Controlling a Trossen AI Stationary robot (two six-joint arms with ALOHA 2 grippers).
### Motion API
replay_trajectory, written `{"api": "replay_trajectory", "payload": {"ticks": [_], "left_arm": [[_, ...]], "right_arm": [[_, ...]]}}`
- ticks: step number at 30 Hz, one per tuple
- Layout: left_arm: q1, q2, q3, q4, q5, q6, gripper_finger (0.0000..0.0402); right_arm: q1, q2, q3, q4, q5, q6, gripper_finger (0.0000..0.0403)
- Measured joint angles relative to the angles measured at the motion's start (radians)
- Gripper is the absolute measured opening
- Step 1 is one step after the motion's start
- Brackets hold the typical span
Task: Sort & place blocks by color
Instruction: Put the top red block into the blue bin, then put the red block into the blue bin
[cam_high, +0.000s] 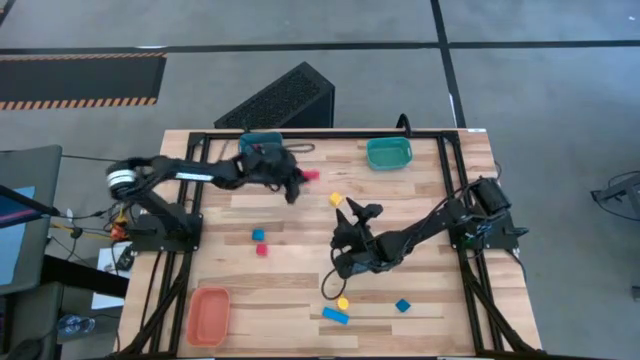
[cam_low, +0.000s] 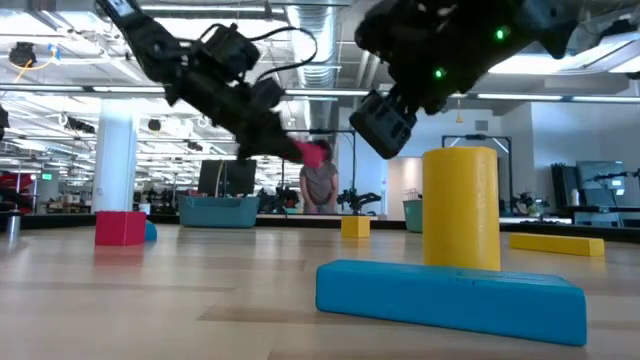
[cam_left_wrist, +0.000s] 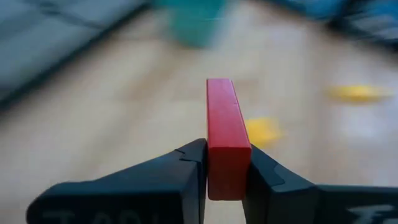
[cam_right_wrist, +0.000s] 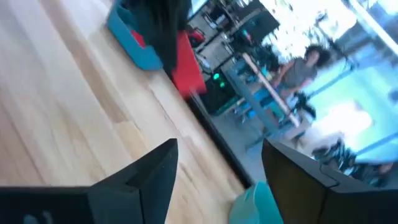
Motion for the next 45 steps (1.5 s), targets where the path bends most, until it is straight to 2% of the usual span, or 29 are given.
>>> {"api": "replay_trajectory", "payload": {"ticks": [3, 5, 9, 14, 18, 19, 24, 31, 35, 39, 42, 45], "left_arm": [[0.030, -0.103, 0.000, -0.136, -0.282, 0.079, 0.0037], [0.057, -0.139, 0.000, -0.199, -0.369, 0.101, 0.0031], [0.129, -0.152, 0.000, -0.276, -0.282, 0.119, 0.0034], [0.212, -0.118, 0.000, -0.319, -0.338, 0.148, 0.0049], [0.284, -0.053, 0.000, -0.309, -0.163, 0.185, 0.0052], [0.296, -0.035, 0.000, -0.310, -0.147, 0.184, 0.0052], [0.349, 0.036, -0.001, -0.282, -0.181, 0.152, 0.0058], [0.357, 0.028, -0.001, -0.275, -0.272, 0.164, 0.0108], [0.355, 0.015, -0.001, -0.287, -0.283, 0.197, 0.0146], [0.324, -0.040, -0.013, -0.272, -0.218, 0.210, 0.0175], [0.280, -0.123, -0.079, -0.125, -0.136, 0.234, 0.0181], [0.248, -0.206, -0.153, 0.050, -0.065, 0.281, 0.0182]], "right_arm": [[-0.018, 0.000, 0.000, -0.139, -0.068, 0.198, 0.0257], [-0.042, 0.000, 0.000, -0.214, -0.144, 0.319, 0.0257], [-0.093, 0.000, -0.001, -0.305, -0.270, 0.460, 0.0258], [-0.117, 0.000, -0.002, -0.306, -0.350, 0.500, 0.0258], [-0.109, 0.000, -0.002, -0.277, -0.407, 0.491, 0.0258], [-0.107, 0.000, -0.002, -0.263, -0.415, 0.478, 0.0258], [-0.099, 0.000, -0.002, -0.125, -0.480, 0.354, 0.0258], [-0.154, 0.000, -0.002, 0.108, -0.754, 0.189, 0.0258], [-0.180, 0.000, -0.002, 0.224, -0.863, 0.123, 0.0258], [-0.197, 0.005, -0.002, 0.319, -0.973, 0.095, 0.0258], [-0.204, 0.033, -0.002, 0.430, -1.038, 0.093, 0.0258], [-0.211, 0.082, -0.002, 0.569, -1.052, 0.122, 0.0258]]}}
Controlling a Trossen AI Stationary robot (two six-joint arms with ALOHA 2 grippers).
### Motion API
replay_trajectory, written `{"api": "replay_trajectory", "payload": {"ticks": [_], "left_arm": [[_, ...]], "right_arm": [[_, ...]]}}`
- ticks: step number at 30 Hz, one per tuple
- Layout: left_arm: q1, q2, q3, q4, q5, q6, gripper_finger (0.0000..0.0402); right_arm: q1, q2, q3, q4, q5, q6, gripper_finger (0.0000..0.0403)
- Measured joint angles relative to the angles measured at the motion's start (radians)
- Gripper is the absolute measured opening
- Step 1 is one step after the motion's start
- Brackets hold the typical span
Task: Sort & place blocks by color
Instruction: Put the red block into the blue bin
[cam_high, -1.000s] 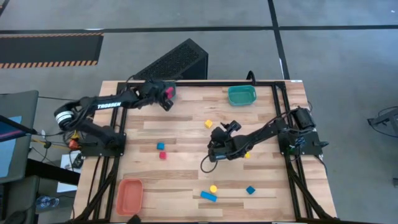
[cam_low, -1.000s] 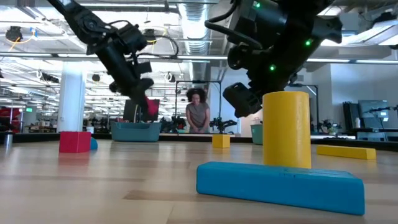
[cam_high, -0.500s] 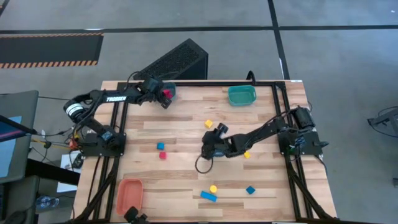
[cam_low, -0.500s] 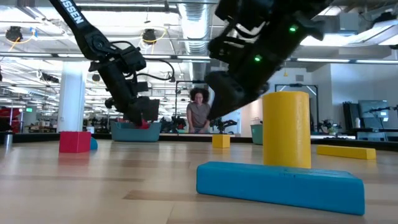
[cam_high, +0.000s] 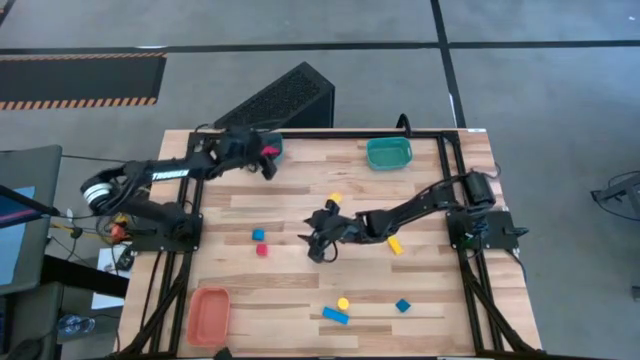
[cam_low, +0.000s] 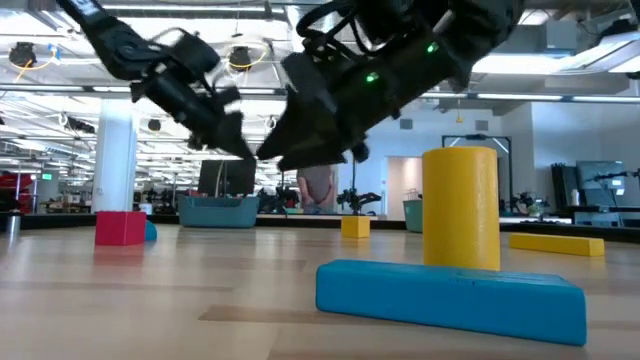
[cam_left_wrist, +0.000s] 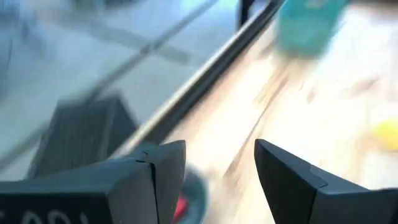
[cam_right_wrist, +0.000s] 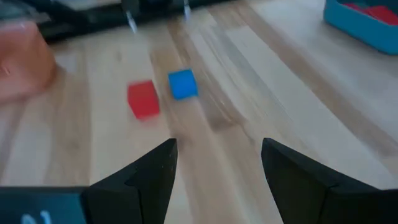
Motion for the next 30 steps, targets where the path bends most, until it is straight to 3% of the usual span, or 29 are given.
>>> {"api": "replay_trajectory", "payload": {"ticks": [4, 10, 21, 30], "left_arm": [[-0.032, -0.089, -0.053, 0.060, 0.063, 0.059, 0.0183], [-0.076, -0.233, -0.062, -0.003, 0.114, 0.101, 0.0183], [-0.180, -0.545, -0.062, -0.093, 0.123, 0.193, 0.0183], [-0.186, -0.603, -0.062, -0.171, 0.081, 0.204, 0.0183]], "right_arm": [[-0.012, 0.081, 0.050, 0.035, -0.027, 0.033, 0.0258], [-0.012, 0.227, 0.264, 0.027, -0.050, -0.004, 0.0258], [-0.001, 0.471, 0.651, -0.249, -0.095, -0.009, 0.0261], [0.005, 0.501, 0.715, -0.288, -0.146, -0.118, 0.0261]]}}
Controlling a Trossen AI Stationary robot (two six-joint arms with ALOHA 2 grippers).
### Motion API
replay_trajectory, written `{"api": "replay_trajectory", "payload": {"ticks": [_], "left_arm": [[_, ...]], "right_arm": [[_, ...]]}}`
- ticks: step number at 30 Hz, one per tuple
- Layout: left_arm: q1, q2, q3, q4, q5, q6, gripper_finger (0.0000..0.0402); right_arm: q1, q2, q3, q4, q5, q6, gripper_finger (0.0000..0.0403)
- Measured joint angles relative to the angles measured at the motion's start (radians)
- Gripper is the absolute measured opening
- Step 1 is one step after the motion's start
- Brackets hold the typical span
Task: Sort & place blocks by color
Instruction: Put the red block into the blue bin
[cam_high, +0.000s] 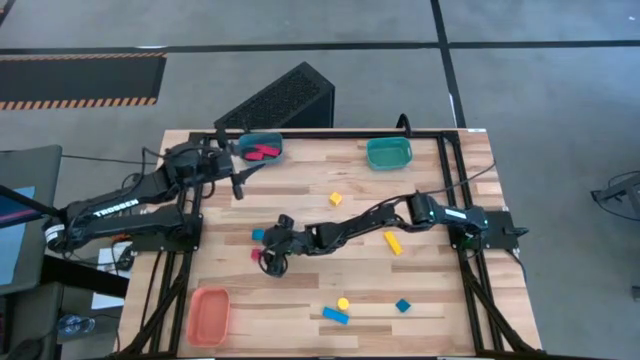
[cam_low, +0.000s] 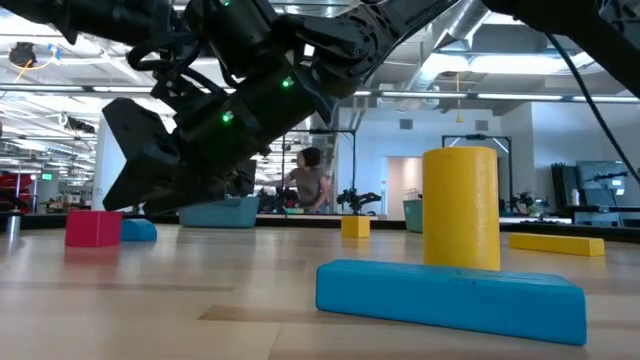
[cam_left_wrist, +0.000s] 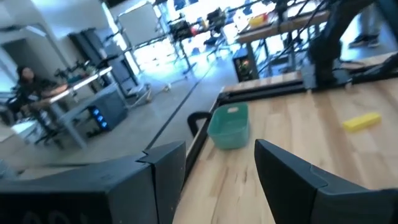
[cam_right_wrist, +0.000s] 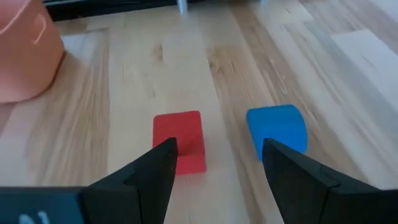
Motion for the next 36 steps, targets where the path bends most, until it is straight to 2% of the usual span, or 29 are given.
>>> {"api": "replay_trajectory", "payload": {"ticks": [7, 10, 18, 22, 26, 32, 36], "left_arm": [[0.000, 0.011, 0.000, -0.067, -0.153, -0.021, 0.0183], [0.001, 0.017, 0.000, -0.107, -0.217, -0.040, 0.0183], [0.000, 0.018, 0.000, -0.128, -0.225, -0.088, 0.0183], [0.000, 0.018, 0.000, -0.128, -0.225, -0.095, 0.0183], [0.000, 0.018, 0.000, -0.133, -0.225, -0.096, 0.0183], [0.000, 0.018, 0.000, -0.136, -0.228, -0.095, 0.0183], [0.000, 0.018, 0.000, -0.136, -0.253, -0.090, 0.0183]], "right_arm": [[0.023, -0.011, -0.002, 0.107, -0.022, -0.188, 0.0261], [0.029, 0.006, -0.001, 0.151, -0.059, -0.197, 0.0261], [-0.013, 0.015, -0.001, 0.097, -0.084, -0.178, 0.0260], [-0.029, 0.014, -0.002, 0.070, -0.152, -0.146, 0.0260], [-0.030, 0.014, -0.002, 0.069, -0.169, -0.142, 0.0253], [-0.029, 0.019, -0.004, 0.011, -0.289, -0.149, 0.0227], [-0.029, 0.017, -0.003, -0.021, -0.246, -0.170, 0.0213]]}}
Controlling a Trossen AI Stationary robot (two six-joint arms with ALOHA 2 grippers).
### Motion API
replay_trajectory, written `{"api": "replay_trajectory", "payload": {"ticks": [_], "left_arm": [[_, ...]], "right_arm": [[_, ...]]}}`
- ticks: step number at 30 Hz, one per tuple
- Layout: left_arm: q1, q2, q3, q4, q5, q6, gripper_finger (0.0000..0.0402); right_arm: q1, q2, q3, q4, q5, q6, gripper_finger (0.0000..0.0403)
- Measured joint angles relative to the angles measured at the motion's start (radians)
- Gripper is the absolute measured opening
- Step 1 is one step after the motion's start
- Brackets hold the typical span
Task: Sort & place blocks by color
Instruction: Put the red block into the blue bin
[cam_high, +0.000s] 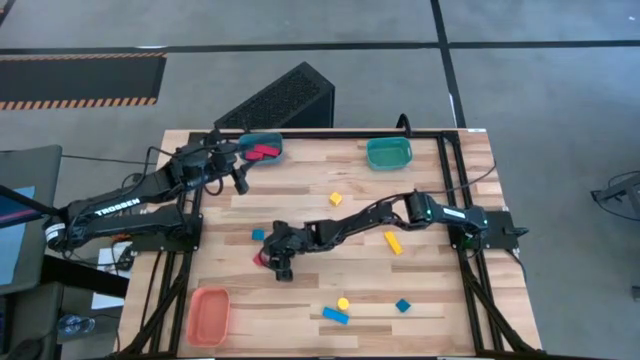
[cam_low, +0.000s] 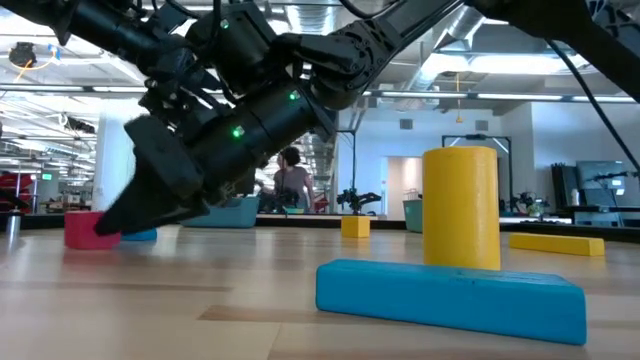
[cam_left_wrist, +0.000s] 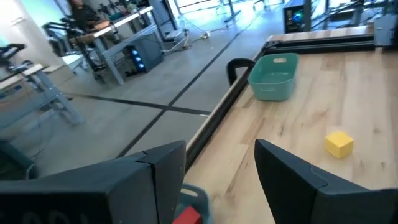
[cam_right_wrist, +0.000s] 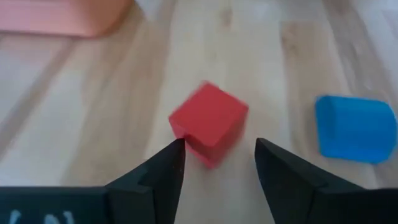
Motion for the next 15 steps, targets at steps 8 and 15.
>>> {"api": "replay_trajectory", "payload": {"ticks": [8, 15], "left_arm": [[0.000, 0.000, 0.000, 0.001, -0.080, 0.012, 0.0183], [0.000, 0.000, 0.000, 0.001, -0.080, 0.012, 0.0183]], "right_arm": [[-0.007, 0.000, 0.000, 0.004, -0.010, -0.005, 0.0170], [0.010, 0.000, 0.000, 0.014, -0.014, -0.044, 0.0215]]}}
